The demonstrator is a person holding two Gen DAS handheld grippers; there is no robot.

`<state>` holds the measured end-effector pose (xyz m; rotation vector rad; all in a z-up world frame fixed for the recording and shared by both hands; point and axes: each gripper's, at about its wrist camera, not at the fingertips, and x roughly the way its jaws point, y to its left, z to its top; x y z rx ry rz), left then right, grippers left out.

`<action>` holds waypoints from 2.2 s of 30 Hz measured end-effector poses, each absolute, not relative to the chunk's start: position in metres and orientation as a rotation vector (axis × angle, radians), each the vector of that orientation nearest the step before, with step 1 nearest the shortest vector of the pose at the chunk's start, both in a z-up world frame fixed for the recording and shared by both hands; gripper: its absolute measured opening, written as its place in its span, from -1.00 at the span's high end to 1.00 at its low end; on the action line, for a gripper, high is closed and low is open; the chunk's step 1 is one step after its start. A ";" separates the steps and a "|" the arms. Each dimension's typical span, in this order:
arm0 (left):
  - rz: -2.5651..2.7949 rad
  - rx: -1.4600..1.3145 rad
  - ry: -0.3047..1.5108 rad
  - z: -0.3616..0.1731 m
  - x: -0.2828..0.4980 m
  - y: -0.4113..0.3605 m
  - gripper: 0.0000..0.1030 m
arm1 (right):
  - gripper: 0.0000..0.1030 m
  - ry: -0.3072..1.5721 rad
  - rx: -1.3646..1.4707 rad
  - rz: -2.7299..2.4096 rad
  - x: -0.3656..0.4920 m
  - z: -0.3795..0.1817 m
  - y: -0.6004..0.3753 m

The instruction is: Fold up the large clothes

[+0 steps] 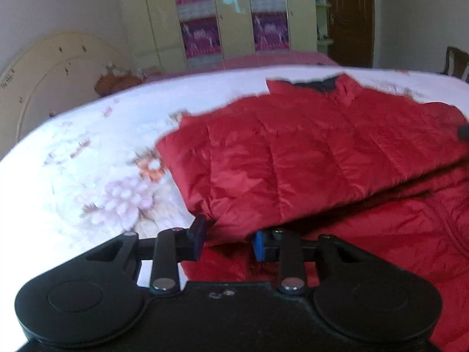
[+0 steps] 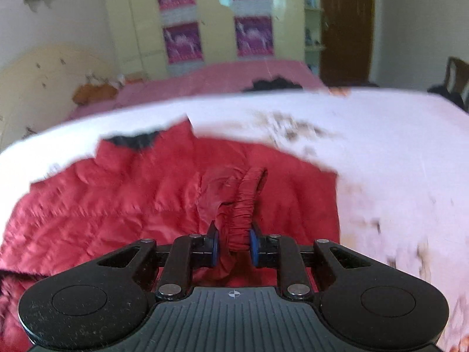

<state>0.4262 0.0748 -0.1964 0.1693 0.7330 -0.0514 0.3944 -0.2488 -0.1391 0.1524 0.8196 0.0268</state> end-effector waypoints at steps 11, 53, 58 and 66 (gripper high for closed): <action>-0.055 0.008 0.802 -0.171 0.398 0.123 0.36 | 0.58 0.853 0.142 -0.041 0.377 -0.140 -0.259; -0.015 -0.015 0.787 -0.175 0.493 0.081 0.33 | -0.28 0.750 0.033 0.057 0.431 -0.142 -0.236; -0.045 -0.019 0.758 -0.162 0.475 0.072 0.33 | -0.28 0.725 0.028 0.084 0.412 -0.130 -0.232; -0.100 -0.018 0.769 -0.166 0.444 0.052 0.27 | -0.28 0.744 -0.002 0.125 0.383 -0.135 -0.225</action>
